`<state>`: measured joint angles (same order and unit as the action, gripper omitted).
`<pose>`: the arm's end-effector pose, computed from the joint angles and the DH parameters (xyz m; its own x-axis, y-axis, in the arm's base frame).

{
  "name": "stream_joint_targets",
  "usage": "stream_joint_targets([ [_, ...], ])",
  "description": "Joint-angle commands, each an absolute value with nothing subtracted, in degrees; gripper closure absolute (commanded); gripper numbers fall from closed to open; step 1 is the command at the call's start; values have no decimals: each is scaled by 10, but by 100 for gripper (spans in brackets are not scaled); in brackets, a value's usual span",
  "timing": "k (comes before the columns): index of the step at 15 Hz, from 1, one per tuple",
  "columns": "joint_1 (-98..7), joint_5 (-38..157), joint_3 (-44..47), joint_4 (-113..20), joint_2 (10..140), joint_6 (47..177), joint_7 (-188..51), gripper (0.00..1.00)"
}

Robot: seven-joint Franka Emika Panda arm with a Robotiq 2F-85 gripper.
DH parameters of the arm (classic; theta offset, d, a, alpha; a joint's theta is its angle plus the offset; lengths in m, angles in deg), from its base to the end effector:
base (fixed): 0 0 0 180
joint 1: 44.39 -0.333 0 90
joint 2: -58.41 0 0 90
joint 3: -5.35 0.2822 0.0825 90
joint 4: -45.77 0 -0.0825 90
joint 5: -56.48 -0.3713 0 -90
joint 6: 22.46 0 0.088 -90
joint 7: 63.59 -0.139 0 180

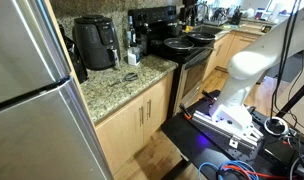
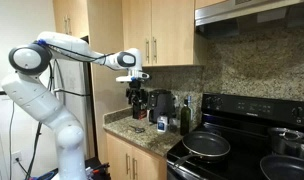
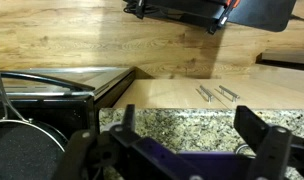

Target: Take the black pepper container and put it on the left side of the counter

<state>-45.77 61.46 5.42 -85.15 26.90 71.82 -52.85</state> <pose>0.3781 -0.0019 0.4916 0.9707 0.2164 -0.1042 0.2240 -0.9722 0.0680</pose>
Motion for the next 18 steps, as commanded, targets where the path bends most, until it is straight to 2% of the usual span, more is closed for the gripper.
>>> stream_joint_targets([
  [1, -463, 616, 50, -850, 270, 716, -531, 0],
  [5, -463, 616, 50, -850, 270, 716, -531, 0],
  [7, -475, 597, 73, -818, 311, 718, -565, 0],
  [15, -483, 533, 128, -558, 567, 694, -823, 0],
  [16, -491, 546, 124, -638, 496, 721, -781, 0],
  [18, -492, 546, 123, -616, 526, 721, -789, 0],
])
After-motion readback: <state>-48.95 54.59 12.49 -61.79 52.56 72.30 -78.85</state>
